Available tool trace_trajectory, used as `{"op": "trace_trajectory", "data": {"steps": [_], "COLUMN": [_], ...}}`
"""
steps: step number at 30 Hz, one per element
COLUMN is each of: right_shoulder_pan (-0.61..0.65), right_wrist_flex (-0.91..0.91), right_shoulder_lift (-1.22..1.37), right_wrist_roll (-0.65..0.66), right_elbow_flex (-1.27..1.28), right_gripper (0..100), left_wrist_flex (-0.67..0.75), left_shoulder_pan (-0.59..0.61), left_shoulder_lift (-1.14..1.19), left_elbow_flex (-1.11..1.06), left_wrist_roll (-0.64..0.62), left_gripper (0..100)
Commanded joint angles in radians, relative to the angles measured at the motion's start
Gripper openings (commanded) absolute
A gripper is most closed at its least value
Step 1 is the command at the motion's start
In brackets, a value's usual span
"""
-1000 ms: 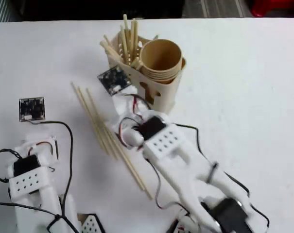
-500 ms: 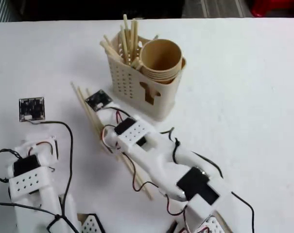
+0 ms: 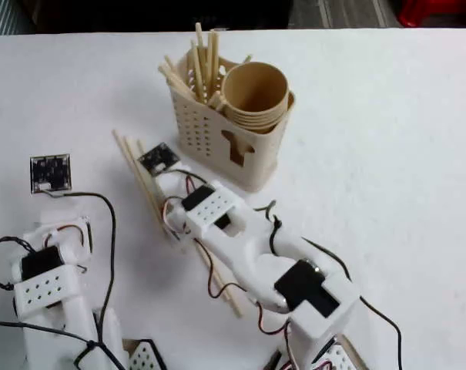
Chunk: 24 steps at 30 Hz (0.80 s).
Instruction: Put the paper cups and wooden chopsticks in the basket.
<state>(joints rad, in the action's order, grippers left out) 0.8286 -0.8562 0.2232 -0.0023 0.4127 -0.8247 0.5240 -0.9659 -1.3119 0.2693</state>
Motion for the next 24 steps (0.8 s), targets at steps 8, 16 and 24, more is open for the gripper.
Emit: {"op": "trace_trajectory", "data": {"steps": [8, 16, 24], "right_shoulder_pan": [0.012, -0.031, -0.065], "right_wrist_flex": [-0.090, -0.182, -0.214], "right_shoulder_lift": [0.004, -0.232, -0.320], "right_wrist_roll": [0.057, 0.057, 0.058], "right_elbow_flex": [-0.078, -0.074, -0.072], "right_gripper": [1.8, 1.7, 1.7], "left_wrist_flex": [0.014, 0.015, 0.015], "left_shoulder_pan": [0.008, 0.008, 0.008], "left_shoulder_lift": [-0.018, -0.018, -0.018], "left_elbow_flex": [0.000, 0.000, 0.000], "left_wrist_roll": [0.009, 0.009, 0.009], "left_gripper": [2, 2, 2]}}
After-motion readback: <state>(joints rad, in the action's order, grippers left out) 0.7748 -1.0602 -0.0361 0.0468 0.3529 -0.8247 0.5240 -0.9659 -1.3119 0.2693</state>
